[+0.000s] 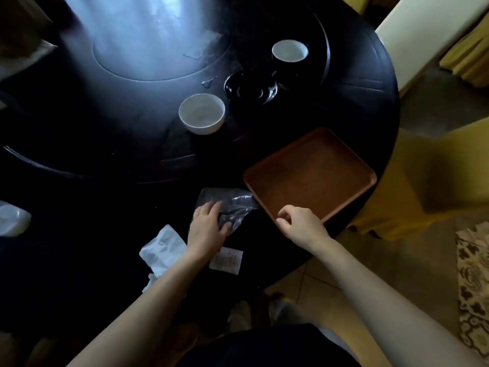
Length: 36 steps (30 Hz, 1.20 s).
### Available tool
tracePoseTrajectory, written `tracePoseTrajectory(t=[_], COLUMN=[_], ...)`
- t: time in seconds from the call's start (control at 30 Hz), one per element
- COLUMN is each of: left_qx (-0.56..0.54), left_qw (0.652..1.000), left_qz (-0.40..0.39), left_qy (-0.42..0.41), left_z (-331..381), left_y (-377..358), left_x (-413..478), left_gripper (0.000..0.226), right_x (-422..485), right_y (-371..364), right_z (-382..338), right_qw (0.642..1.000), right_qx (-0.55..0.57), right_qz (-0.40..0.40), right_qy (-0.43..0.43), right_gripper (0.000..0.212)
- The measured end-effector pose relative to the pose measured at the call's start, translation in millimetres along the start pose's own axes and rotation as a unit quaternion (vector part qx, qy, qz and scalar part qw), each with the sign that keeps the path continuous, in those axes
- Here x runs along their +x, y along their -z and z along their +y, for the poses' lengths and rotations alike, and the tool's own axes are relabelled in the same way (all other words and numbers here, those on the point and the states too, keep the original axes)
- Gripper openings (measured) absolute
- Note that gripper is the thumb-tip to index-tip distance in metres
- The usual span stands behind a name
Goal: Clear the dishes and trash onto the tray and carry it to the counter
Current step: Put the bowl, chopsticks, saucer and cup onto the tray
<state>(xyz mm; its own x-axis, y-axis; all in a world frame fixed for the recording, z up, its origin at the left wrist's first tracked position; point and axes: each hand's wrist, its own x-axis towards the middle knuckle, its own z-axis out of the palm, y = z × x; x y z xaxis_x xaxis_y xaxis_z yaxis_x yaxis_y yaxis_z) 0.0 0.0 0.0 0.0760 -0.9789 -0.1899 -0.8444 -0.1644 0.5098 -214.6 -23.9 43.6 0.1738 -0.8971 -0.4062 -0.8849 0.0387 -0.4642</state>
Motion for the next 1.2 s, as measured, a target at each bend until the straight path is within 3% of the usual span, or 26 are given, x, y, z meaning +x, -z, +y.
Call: tracePoseTrajectory(t=[0.1, 0.2, 0.27, 0.53, 0.8, 1.0, 1.1, 1.2], left_qx=[0.065, 0.101, 0.103, 0.071, 0.027, 0.078, 0.015, -0.175], left_qw=[0.998, 0.994, 0.994, 0.993, 0.989, 0.985, 0.984, 0.952], left_qz=[-0.016, -0.004, 0.026, 0.017, -0.006, 0.030, 0.077, 0.140], left_qy=[0.023, 0.032, 0.029, 0.092, 0.149, 0.150, 0.161, 0.207], left_z=[-5.1, -5.4, -3.5, 3.9, 16.6, 24.1, 28.4, 38.0], left_y=[-6.9, -10.5, -8.6, -13.0, -12.0, 0.6, 11.9, 32.2], left_x=[9.8, 12.4, 15.6, 20.7, 23.2, 36.2, 57.4, 92.4], left_gripper=[0.068, 0.064, 0.057, 0.056, 0.060, 0.083, 0.072, 0.052], right_x=[17.1, 36.7, 52.7, 143.9, 227.4, 238.3, 237.2, 234.2], right_y=[2.3, 0.1, 1.4, 45.3, 62.5, 61.1, 60.8, 66.6], right_z=[-5.1, -13.7, -20.0, -72.2, -134.0, -142.2, -137.3, -131.2], right_qw=[1.000, 0.999, 0.997, 0.990, 0.979, 0.968, 0.969, 0.966], right_qx=[0.000, -0.004, 0.010, 0.052, 0.187, 0.244, 0.241, 0.252], right_qz=[0.014, 0.015, 0.024, 0.016, -0.030, -0.061, -0.042, -0.038], right_qy=[0.018, 0.053, 0.075, 0.133, 0.079, 0.014, 0.016, 0.043], right_gripper=[0.027, 0.028, 0.028, 0.040, 0.052, 0.030, 0.028, 0.030])
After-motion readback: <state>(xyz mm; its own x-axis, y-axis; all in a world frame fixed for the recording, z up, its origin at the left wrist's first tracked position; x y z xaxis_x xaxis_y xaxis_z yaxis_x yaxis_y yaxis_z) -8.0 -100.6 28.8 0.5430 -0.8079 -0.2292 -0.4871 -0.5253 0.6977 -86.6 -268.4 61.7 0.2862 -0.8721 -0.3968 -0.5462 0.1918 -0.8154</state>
